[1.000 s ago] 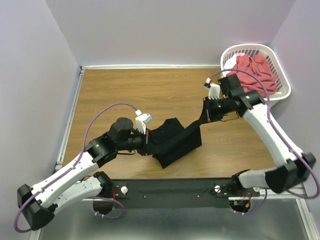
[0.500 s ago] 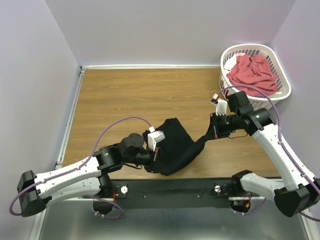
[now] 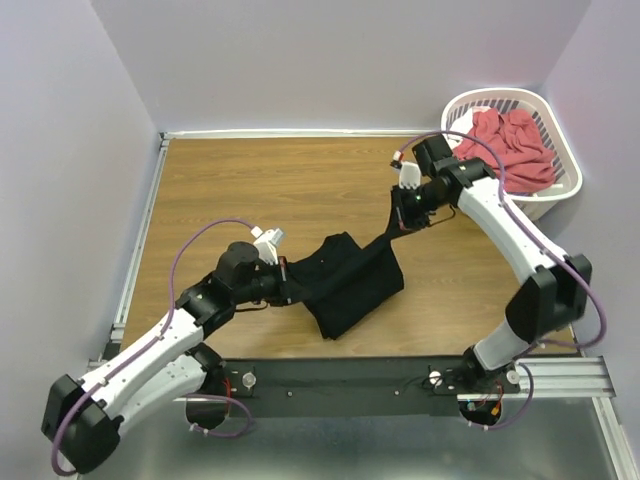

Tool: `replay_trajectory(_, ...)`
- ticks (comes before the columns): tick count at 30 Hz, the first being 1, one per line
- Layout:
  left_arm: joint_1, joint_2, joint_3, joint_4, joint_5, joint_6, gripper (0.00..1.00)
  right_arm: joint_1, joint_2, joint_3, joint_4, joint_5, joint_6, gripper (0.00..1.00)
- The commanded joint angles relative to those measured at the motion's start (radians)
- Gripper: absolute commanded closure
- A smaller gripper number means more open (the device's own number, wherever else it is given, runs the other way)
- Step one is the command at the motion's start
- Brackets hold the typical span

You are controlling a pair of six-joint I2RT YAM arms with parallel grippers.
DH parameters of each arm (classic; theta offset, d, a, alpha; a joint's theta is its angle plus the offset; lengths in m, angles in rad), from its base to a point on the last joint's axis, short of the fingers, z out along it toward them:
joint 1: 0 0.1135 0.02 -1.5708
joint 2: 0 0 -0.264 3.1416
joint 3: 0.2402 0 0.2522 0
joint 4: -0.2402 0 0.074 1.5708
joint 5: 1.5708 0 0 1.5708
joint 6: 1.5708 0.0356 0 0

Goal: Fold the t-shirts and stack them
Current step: Fold the tshirt

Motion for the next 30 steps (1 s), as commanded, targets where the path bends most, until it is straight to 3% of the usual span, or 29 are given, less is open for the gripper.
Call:
replay_trajectory(1, 0.142, 0.002, -0.045, -0.044, 0.082, 0.06, 1.0, -0.01, 0.15, 0.14, 0.06, 0.024, -0.042, 1.0)
replay_trajectory(9, 0.34, 0.15, -0.127, 0.097, 0.119, 0.098, 1.0, -0.009, 0.446, 0.286, 0.113, -0.039, -0.06, 1.0)
replay_trajectory(14, 0.373, 0.281, -0.119, 0.166, 0.073, 0.107, 1.0, -0.007, 0.552, 0.273, 0.202, -0.056, -0.051, 0.99)
replay_trajectory(16, 0.376, 0.304, -0.11, 0.174, 0.05, 0.107, 1.0, -0.007, 0.566, 0.272, 0.233, -0.057, -0.048, 0.92)
replay_trajectory(17, 0.376, 0.304, -0.105, 0.175, 0.042, 0.109, 1.0, -0.009, 0.571, 0.275, 0.239, -0.056, -0.046, 0.79)
replay_trajectory(18, 0.376, 0.305, -0.099, 0.174, 0.035, 0.11, 1.0, -0.007, 0.572, 0.276, 0.245, -0.054, -0.045, 0.73)
replay_trajectory(20, 0.376, 0.292, -0.079, 0.162, 0.012, 0.118, 0.89, -0.007, 0.557, 0.279, 0.256, -0.057, -0.04, 0.62)
replay_trajectory(21, 0.376, 0.286, -0.069, 0.149, -0.001, 0.124, 0.67, -0.007, 0.539, 0.276, 0.261, -0.051, -0.037, 0.54)
replay_trajectory(25, 0.376, 0.23, 0.022, 0.064, -0.079, 0.163, 0.4, -0.007, 0.405, 0.189, 0.311, 0.015, 0.009, 0.43)
replay_trajectory(30, 0.373, 0.114, 0.083, -0.012, -0.093, 0.158, 0.38, -0.007, 0.149, 0.001, 0.451, -0.075, 0.085, 0.42)
